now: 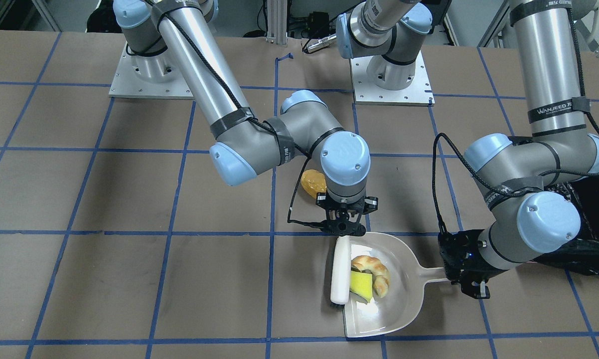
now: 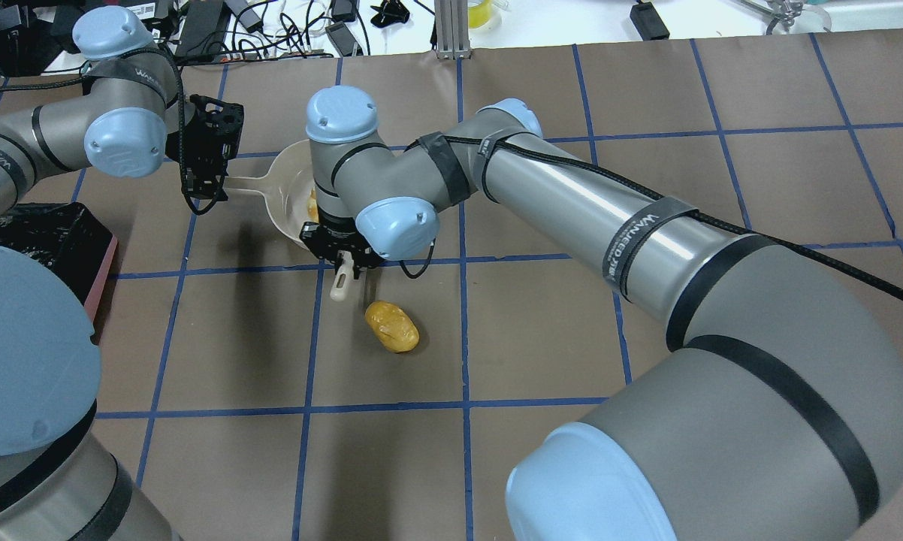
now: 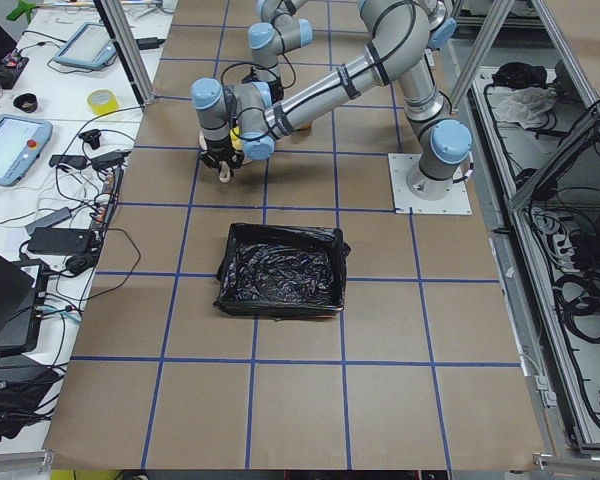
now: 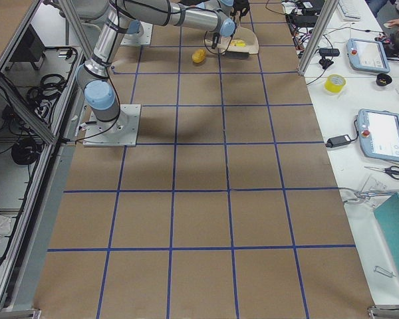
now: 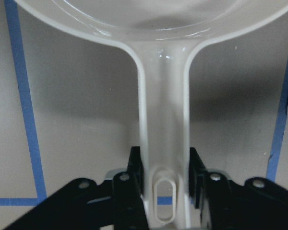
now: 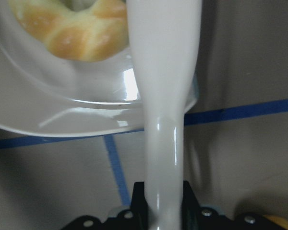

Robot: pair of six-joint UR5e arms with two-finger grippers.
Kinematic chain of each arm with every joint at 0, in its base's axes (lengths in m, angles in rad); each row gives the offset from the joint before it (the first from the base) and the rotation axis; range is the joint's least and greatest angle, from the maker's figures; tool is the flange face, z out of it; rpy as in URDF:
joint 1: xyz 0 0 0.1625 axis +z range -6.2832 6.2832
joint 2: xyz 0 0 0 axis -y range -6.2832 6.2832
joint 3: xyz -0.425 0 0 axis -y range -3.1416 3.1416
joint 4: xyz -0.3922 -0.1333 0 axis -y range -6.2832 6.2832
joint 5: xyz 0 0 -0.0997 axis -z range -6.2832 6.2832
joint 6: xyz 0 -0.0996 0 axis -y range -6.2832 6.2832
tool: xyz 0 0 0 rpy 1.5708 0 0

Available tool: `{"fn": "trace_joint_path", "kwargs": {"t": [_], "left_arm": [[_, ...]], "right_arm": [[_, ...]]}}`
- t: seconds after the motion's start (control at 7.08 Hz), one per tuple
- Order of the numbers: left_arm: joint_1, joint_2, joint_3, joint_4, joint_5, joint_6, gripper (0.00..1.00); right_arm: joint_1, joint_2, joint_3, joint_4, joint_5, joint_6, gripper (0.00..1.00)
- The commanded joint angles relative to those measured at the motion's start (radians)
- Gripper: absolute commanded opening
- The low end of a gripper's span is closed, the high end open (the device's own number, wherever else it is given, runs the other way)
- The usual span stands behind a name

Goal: Sweep and dump trash into bin
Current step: 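Sweep the bread roll and sponge into the dustpan with the right-held brush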

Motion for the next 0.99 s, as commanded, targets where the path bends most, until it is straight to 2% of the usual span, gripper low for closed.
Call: {"fn": "trace_joint_path", "kwargs": {"t": [0.0,0.14,0.28,0.42,0.57,0.85], "left_arm": [[0.0,0.0,0.0,0.0,0.0,0.001,0.0],[0.0,0.002,0.0,0.0,0.0,0.006,0.0],[0.0,0.003,0.0,-0.002,0.0,0.004,0.0],[0.0,0.009,-0.001,-0.002,0.0,0.007,0.0],[0.003,0.017,-0.004,-0.002,0.0,0.009,0.0],[0.046,0.049,-0.003,-0.015,-0.005,0.017,0.0]], "right_arm": [[0.032,0.032,-0.097,0.031,0.022,0.075,0.0],[0.025,-0.003,-0.096,0.136,-0.026,0.031,0.0],[0.006,-0.036,-0.084,0.193,-0.071,-0.029,0.0],[-0.012,-0.042,-0.079,0.226,-0.079,-0.028,0.0],[-0.044,-0.06,-0.075,0.296,-0.137,-0.032,0.0],[-0.133,-0.166,-0.018,0.428,-0.201,-0.159,0.0]]}}
